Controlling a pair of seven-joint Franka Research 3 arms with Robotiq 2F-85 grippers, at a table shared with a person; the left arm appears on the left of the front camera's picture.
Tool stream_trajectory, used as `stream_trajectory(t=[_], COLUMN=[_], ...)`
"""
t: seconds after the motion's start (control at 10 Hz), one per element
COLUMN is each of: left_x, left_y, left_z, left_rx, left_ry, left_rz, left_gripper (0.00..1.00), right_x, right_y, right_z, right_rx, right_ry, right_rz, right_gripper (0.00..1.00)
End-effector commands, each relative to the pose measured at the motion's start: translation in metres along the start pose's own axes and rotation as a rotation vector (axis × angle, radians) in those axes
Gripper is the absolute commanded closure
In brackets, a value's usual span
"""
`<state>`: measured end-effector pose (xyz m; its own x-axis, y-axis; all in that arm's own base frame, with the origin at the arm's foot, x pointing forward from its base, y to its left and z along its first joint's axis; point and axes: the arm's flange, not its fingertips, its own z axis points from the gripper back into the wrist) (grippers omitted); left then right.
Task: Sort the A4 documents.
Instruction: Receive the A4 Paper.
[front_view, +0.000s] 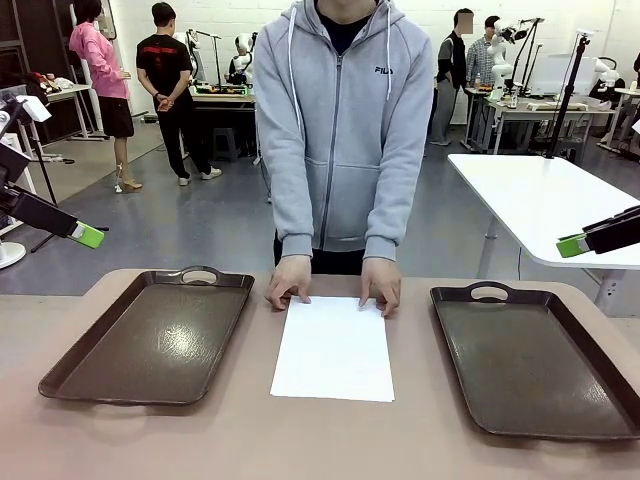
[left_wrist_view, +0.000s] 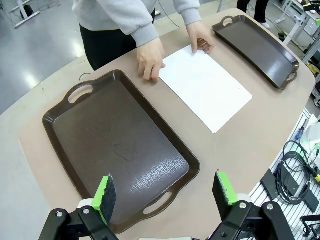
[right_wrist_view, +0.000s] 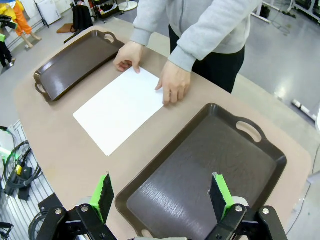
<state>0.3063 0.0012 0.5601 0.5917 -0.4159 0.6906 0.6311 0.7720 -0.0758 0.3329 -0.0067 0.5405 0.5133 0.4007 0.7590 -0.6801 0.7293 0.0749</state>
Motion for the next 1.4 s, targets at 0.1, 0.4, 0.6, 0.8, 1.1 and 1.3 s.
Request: stream_trajectory(t=[0.1, 0.4, 0.6, 0.8, 1.1, 1.3], left_x=[0.0001, 0.0001, 0.0001, 0.0001, 0.0001, 0.0001], left_y=[0.0003, 0.0003, 0.0003, 0.0003, 0.0003, 0.0003], left_z=[0.0, 0.0, 0.0, 0.0, 0.0, 0.0], left_rx=[0.002, 0.002, 0.002, 0.002, 0.002, 0.002], left_ry=[-0.001, -0.001, -0.001, -0.001, -0.001, -0.001], left_rz=[0.0, 0.0, 0.0, 0.0, 0.0, 0.0], left_gripper=[0.0, 0.0, 0.0, 0.0, 0.0, 0.0], right_x=[-0.0003, -0.0003, -0.0003, -0.0003, -0.0003, -0.0003], right_y=[-0.0007, -0.0007, -0.0007, -0.0007, -0.0007, -0.0007], right_z=[-0.0014, -0.0014, -0.0014, -0.0014, -0.0014, -0.0014], right_rx=[0.008, 0.008, 0.008, 0.008, 0.008, 0.008], right_ry=[-0.004, -0.004, -0.004, -0.004, -0.004, -0.004], right_rz=[-0.003, -0.003, -0.003, -0.003, -0.003, -0.003], right_gripper=[0.0, 0.0, 0.0, 0.0, 0.0, 0.0])
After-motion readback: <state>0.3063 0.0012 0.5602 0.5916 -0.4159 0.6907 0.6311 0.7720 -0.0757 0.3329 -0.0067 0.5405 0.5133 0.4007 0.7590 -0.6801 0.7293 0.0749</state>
